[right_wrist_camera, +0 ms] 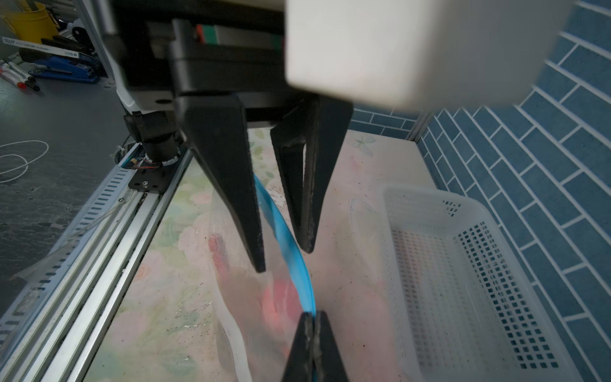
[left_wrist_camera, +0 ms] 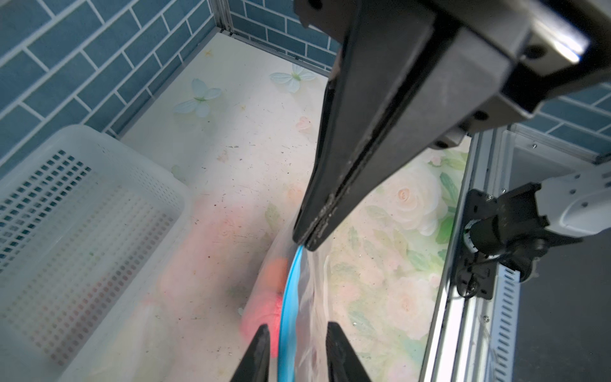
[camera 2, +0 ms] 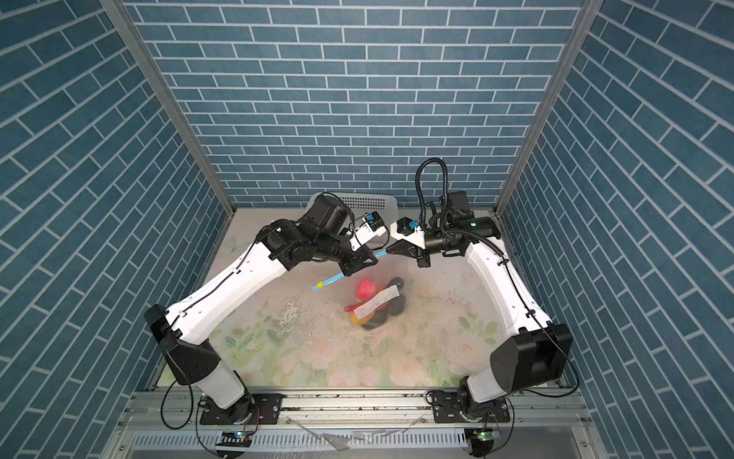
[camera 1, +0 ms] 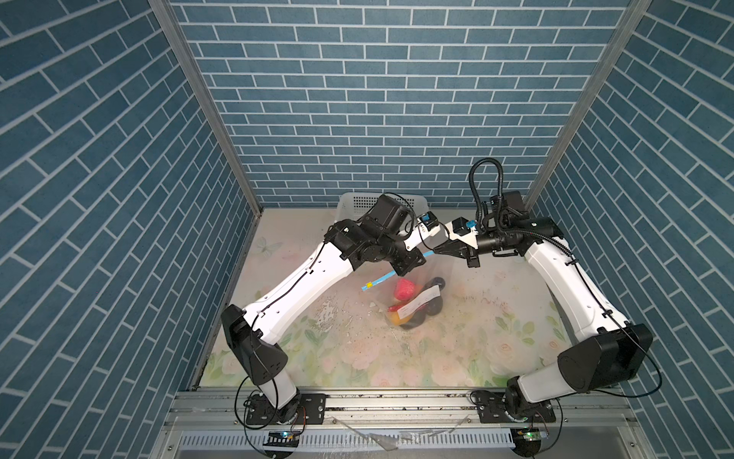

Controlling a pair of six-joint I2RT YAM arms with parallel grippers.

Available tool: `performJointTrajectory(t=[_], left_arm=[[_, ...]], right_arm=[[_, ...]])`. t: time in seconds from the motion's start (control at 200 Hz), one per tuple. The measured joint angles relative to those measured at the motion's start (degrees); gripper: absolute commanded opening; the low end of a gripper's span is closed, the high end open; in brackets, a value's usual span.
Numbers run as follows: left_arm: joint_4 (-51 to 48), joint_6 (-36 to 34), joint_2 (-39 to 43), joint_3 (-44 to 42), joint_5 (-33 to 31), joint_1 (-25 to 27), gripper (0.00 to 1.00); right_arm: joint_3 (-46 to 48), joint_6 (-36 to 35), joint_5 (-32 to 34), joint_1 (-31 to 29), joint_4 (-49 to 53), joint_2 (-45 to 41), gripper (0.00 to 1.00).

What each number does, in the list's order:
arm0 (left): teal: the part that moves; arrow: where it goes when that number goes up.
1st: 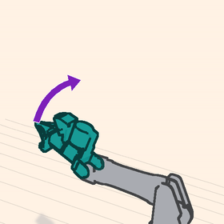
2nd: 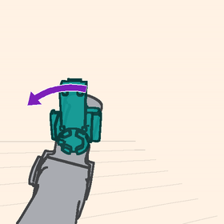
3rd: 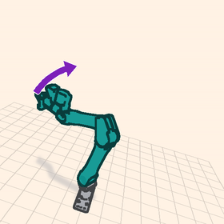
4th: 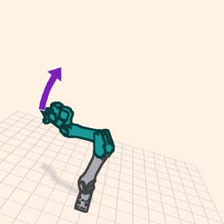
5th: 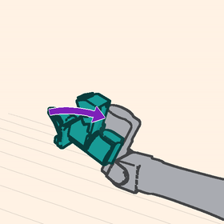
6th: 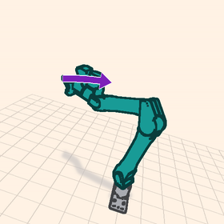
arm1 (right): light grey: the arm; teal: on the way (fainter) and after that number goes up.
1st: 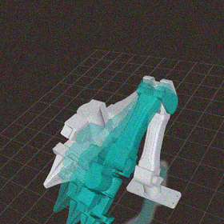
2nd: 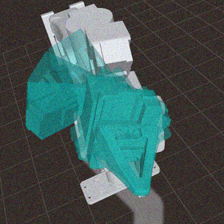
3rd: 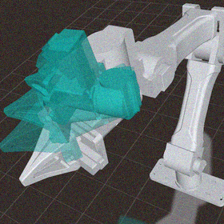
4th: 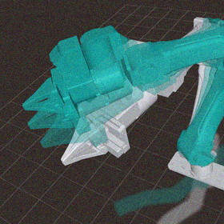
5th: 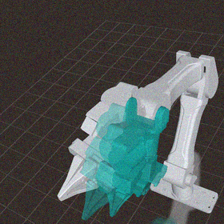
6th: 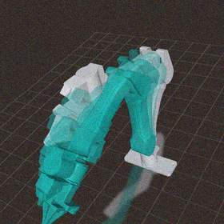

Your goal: Place the food in the zip-top bag and seal the zipper

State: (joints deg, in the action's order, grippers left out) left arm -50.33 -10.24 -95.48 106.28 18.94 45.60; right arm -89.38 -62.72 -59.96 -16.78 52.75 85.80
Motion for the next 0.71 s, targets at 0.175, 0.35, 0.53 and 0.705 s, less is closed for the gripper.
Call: performJointTrajectory(t=[0.175,0.35,0.53,0.705], left_arm=[[-0.72,-0.09,-0.17,0.74,-0.22,0.00,0.17],[-1.88,-0.31,-0.83,1.49,-0.26,0.00,0.09],[-2.51,-0.37,-0.90,2.03,-0.26,0.00,0.04],[-2.67,-0.35,-0.94,2.25,-0.31,0.00,0.00]], right_arm=[[0.02,0.02,0.00,0.00,-0.09,0.00,0.00],[0.22,0.35,0.17,0.00,-0.17,-0.15,0.00],[0.22,0.98,0.24,-0.04,-0.31,-0.17,0.00],[0.33,1.01,0.22,-0.07,-0.92,-0.17,0.00]])
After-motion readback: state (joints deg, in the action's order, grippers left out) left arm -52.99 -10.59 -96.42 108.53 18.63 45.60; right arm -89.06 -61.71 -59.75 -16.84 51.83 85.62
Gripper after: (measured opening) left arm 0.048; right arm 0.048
